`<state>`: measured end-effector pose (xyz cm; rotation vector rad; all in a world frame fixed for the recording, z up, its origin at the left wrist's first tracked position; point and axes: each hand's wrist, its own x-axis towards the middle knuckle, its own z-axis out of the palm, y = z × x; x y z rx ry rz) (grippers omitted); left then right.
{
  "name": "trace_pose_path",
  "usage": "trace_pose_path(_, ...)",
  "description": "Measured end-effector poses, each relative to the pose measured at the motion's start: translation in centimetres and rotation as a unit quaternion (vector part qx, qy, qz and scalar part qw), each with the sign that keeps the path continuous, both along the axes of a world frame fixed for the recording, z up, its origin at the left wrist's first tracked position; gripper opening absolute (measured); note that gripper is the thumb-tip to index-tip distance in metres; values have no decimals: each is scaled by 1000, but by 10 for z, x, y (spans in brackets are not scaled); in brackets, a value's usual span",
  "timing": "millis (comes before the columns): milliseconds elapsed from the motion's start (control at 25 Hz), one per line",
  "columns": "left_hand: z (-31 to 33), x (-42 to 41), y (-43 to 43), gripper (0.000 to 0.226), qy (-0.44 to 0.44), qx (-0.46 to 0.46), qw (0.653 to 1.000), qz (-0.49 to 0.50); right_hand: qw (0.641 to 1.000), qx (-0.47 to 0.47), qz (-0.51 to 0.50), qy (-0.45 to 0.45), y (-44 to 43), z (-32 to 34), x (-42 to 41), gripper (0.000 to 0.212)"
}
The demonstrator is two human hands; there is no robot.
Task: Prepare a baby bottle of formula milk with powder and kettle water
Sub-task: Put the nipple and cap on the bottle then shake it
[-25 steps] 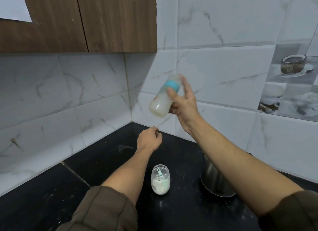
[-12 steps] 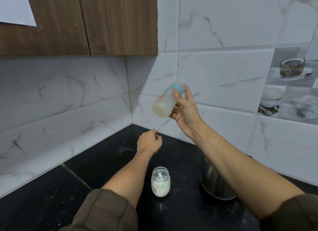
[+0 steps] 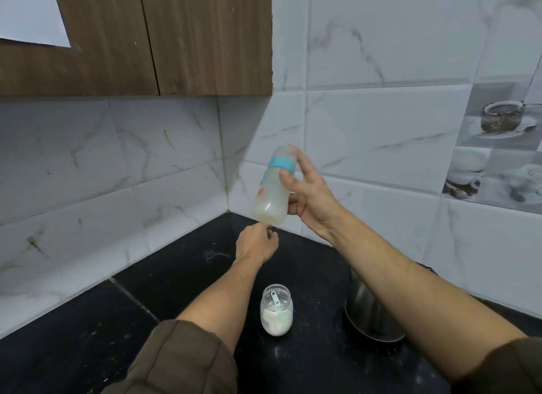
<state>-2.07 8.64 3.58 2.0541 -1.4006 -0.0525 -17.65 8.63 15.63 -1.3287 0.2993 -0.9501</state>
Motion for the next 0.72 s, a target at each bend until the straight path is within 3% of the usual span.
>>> trace_pose_path(80, 1, -2, -1, 25, 4, -4, 1000, -4, 1000, -26, 10, 9, 1, -3, 3, 73)
trace_pose_path(240, 4, -1, 0, 25, -16, -6, 1000, -9, 977, 139, -104, -123, -8, 3, 14, 70)
trace_pose_path(320, 1, 1, 0, 25, -13, -5, 1000, -5, 990, 100, -69, -76, -3, 1, 13, 71)
trace_pose_path(440, -3, 1, -1, 22, 25, -15, 1000, 1, 998, -39, 17, 42, 4, -7, 7, 78)
trace_pose_path(480, -2, 1, -1, 22, 20, -15, 1000, 0, 999, -35, 11, 29, 4, -6, 6, 79)
trace_pose_path(640, 3, 2, -1, 27, -12, -5, 1000, -6, 976, 131, -100, -142, -7, 5, 11, 58)
trace_pose_path(720, 1, 3, -2, 27, -8, -4, 1000, -2, 988, 99, -56, -102, -4, 4, 9, 57)
